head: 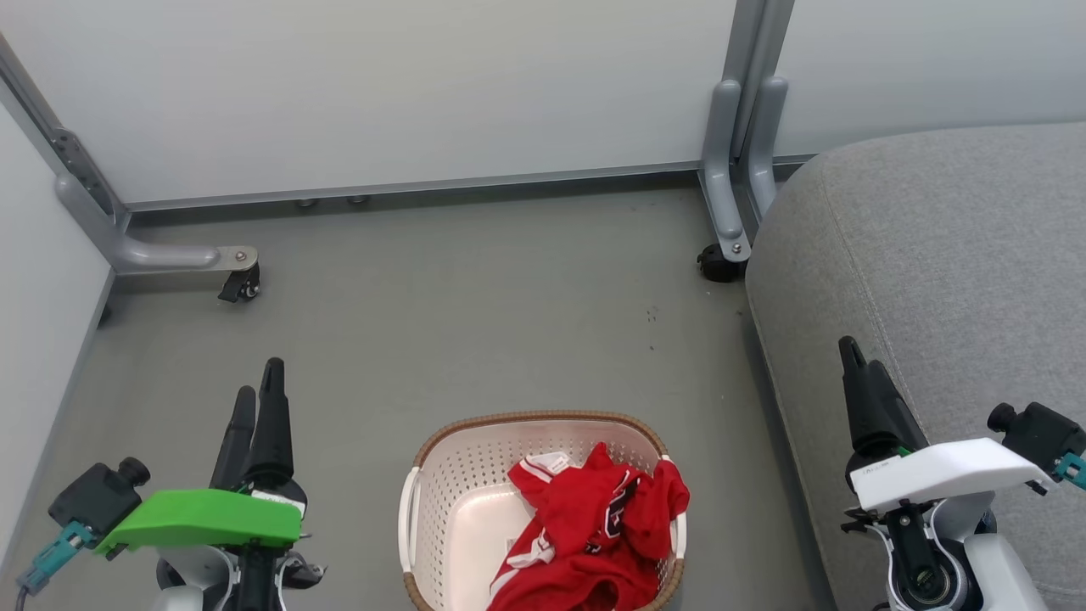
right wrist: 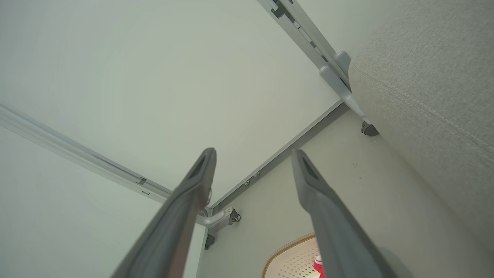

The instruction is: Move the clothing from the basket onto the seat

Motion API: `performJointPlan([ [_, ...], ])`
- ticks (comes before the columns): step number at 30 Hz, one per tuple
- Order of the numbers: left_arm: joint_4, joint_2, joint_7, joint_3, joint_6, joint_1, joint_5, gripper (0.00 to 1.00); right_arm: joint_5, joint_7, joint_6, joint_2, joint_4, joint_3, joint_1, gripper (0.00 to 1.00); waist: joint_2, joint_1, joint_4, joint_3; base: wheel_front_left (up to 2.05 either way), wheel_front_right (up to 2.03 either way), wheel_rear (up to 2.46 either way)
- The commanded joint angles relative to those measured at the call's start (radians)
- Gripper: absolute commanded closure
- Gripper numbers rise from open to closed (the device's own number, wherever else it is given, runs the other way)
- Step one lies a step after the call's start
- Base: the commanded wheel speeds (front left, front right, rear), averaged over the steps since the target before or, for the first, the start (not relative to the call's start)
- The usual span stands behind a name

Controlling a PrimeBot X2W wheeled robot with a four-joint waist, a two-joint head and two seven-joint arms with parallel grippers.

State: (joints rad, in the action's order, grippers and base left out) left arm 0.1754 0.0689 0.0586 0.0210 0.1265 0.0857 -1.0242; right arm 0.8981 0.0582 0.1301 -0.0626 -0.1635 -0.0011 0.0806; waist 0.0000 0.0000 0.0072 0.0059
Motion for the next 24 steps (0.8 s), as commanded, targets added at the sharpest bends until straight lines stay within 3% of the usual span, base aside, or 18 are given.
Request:
performJointPlan([
  [1, -0.012, 0.01, 0.009, 0.004, 0.003, 0.019, 0.042, 0.0, -0.038, 0.01, 0.0, -0.005, 0.017, 0.004, 0.002, 0.0, 0.0, 0.0, 0.001, 0.0, 0.0, 0.0, 0.0],
  [24, 0.058, 0.003, 0.079, 0.032, 0.004, 0.005, 0.373, 0.0, -0.375, 0.081, 0.001, 0.005, 0.004, 0.041, -0.012, 0.0, 0.0, 0.0, 0.003, -0.007, 0.0, 0.0, 0.0],
])
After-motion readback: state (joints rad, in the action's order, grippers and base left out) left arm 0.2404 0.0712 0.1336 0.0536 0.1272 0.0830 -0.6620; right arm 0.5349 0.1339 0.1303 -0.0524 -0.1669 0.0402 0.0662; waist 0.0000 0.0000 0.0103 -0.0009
